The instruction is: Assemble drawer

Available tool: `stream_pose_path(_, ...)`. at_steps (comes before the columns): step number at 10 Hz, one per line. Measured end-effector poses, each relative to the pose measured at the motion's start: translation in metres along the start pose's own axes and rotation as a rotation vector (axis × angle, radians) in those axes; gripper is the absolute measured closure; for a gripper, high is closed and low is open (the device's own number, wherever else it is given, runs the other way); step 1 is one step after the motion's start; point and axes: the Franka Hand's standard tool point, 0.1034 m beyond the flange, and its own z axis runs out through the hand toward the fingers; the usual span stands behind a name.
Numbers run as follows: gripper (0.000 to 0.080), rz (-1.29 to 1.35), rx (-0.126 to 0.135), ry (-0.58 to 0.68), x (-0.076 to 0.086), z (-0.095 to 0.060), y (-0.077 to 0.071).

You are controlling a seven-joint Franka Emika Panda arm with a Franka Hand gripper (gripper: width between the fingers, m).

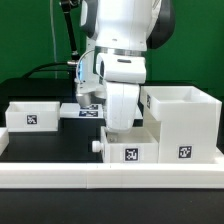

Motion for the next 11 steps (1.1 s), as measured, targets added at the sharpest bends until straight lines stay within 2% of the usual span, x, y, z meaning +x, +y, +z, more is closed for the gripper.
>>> stream_pose_path(2,0.0757,-0.054,-0.025,-0.009,-0.0054,0.0011,0.0014)
stream_pose_path(9,0.0757,-0.041,-0.027,-0.007,-0.0042,0.0024,0.0009)
stream_pose_path(11,0.0757,-0.039,-0.02,-0.009,-0.0056,0.0027,0.0001)
